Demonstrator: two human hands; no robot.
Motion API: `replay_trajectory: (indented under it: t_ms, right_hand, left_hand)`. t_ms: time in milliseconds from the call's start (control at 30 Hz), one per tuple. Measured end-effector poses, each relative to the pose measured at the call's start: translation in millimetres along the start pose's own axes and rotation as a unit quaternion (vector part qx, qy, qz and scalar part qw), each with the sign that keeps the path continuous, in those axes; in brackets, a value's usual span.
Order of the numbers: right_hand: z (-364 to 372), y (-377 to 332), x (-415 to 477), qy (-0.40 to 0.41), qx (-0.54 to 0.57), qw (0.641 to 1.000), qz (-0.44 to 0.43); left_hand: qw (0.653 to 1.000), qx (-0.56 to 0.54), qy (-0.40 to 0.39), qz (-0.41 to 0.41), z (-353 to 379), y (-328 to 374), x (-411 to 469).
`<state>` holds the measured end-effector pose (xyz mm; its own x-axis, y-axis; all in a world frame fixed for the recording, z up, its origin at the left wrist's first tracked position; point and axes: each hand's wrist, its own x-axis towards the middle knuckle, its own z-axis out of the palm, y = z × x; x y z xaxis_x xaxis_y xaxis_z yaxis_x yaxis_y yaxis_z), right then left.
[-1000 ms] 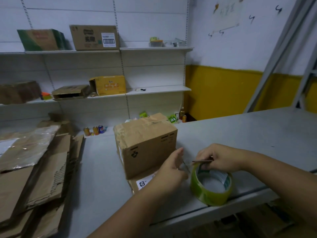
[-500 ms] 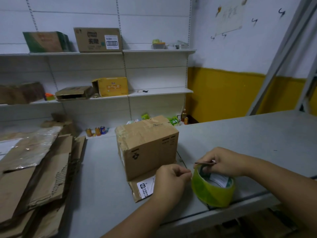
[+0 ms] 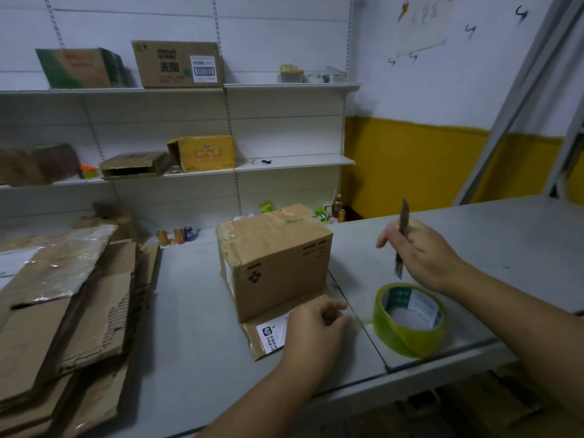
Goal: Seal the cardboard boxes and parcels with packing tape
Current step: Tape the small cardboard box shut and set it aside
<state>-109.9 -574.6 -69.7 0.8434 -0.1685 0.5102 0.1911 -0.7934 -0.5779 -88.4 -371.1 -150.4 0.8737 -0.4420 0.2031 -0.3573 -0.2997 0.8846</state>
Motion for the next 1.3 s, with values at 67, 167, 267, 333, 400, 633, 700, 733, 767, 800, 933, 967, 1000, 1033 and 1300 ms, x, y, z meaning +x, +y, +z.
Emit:
replay_trajectory:
  t_ms: [67, 167, 267, 333, 400, 633, 700, 733, 767, 800, 933, 967, 1000, 1033, 1300]
  right_hand:
    - [3, -14, 2, 0.014, 0.022, 1.000, -0.016]
    - [13, -27, -3, -0.057, 0.032, 0.998, 0.006]
    - [23, -21, -14, -0.175, -0.023, 0.983, 0.041]
    - [24, -17, -20, -0.213, -0.029, 0.975, 0.064]
    - [23, -15, -23, -0.211, -0.028, 0.974, 0.071]
    - [27, -11, -27, -0.200, -0.020, 0.976, 0.082]
    - [27, -10, -26, -0.218, -0.045, 0.972, 0.073]
    - [27, -9, -26, -0.230, -0.058, 0.969, 0.066]
    - [26, -10, -26, -0.242, -0.063, 0.966, 0.061]
    - [25, -10, -26, -0.252, -0.064, 0.964, 0.056]
    - [18, -13, -24, -0.283, -0.089, 0.954, 0.048]
    - [17, -13, -24, -0.294, -0.095, 0.950, 0.047]
    - [16, -13, -23, -0.305, -0.101, 0.946, 0.047]
    - [15, -14, -21, -0.316, -0.107, 0.942, 0.048]
    - [42, -22, -34, -0.241, -0.118, 0.961, 0.067]
  left_hand:
    - [1.000, 0.014, 0.010, 0.011, 1, 0, 0]
    - [0.999, 0.041, 0.009, 0.022, 2, 0, 0]
    - [0.999, 0.050, 0.003, 0.018, 3, 1, 1]
    - [0.998, 0.056, 0.001, 0.010, 3, 2, 2]
    - [0.999, 0.052, -0.004, 0.000, 2, 4, 2]
    - [0.997, 0.049, -0.051, -0.026, -1, 9, 2]
    - [0.997, -0.002, -0.063, -0.048, -6, 14, -2]
    - [0.996, -0.017, -0.070, -0.051, -10, 19, -8]
    - [0.996, -0.014, -0.079, -0.046, -14, 22, -17]
    - [0.995, 0.004, -0.091, -0.039, -19, 22, -26]
    - [0.992, 0.023, -0.114, -0.041, -47, 19, -52]
    - [0.993, 0.006, -0.107, -0.049, -54, 18, -55]
    - [0.994, -0.008, -0.098, -0.056, -61, 19, -57]
    - [0.995, -0.018, -0.085, -0.057, -67, 20, -59]
    - [0.973, 0.044, 0.223, 0.048, -124, -2, -26]
